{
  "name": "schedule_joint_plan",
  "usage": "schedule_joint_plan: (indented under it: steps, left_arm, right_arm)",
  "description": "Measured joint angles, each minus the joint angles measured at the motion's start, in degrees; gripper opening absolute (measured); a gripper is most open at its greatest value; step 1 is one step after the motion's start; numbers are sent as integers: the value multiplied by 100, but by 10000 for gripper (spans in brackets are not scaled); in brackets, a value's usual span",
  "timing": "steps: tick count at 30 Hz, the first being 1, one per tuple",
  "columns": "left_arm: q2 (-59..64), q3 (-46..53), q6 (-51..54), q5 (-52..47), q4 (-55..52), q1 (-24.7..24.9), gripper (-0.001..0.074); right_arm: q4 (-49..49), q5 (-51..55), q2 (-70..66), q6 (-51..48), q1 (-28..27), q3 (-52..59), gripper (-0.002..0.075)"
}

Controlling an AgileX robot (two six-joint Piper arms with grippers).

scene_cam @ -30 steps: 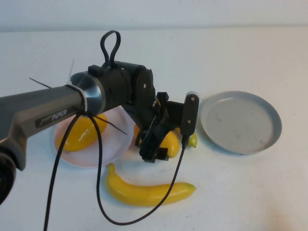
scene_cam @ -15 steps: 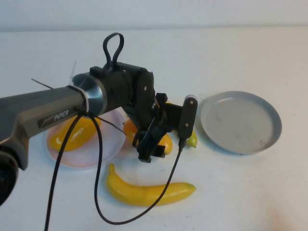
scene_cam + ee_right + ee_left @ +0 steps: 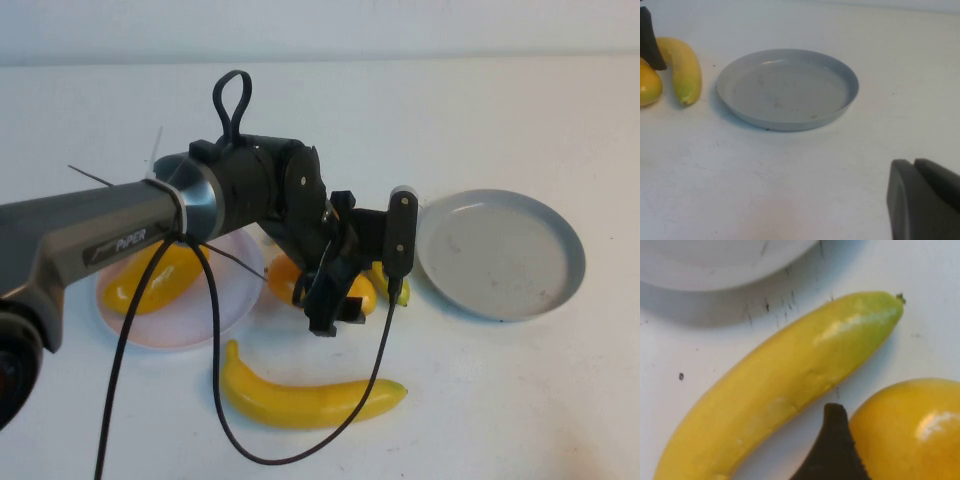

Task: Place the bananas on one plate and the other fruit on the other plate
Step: Put one type of fruit in the left plate

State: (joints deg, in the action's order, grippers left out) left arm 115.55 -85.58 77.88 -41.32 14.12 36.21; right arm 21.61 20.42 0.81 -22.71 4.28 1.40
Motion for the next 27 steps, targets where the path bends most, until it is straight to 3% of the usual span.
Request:
schedule_joint_plan:
  steps: [5, 8, 14, 27]
  left_arm:
    - [0, 0, -45, 196, 259, 0, 609]
    - [0, 0, -183, 219, 272, 0, 645]
    - [-253, 0, -419, -3, 245, 0, 655]
    - [-426, 0, -2705, -414, -788, 0, 657]
  right_arm:
    - [0, 0, 0, 0, 0, 0, -15]
    - [0, 0, 0, 0, 0, 0, -15]
    - [0, 0, 0, 0, 0, 0, -15]
    - [0, 0, 0, 0, 0, 0, -16]
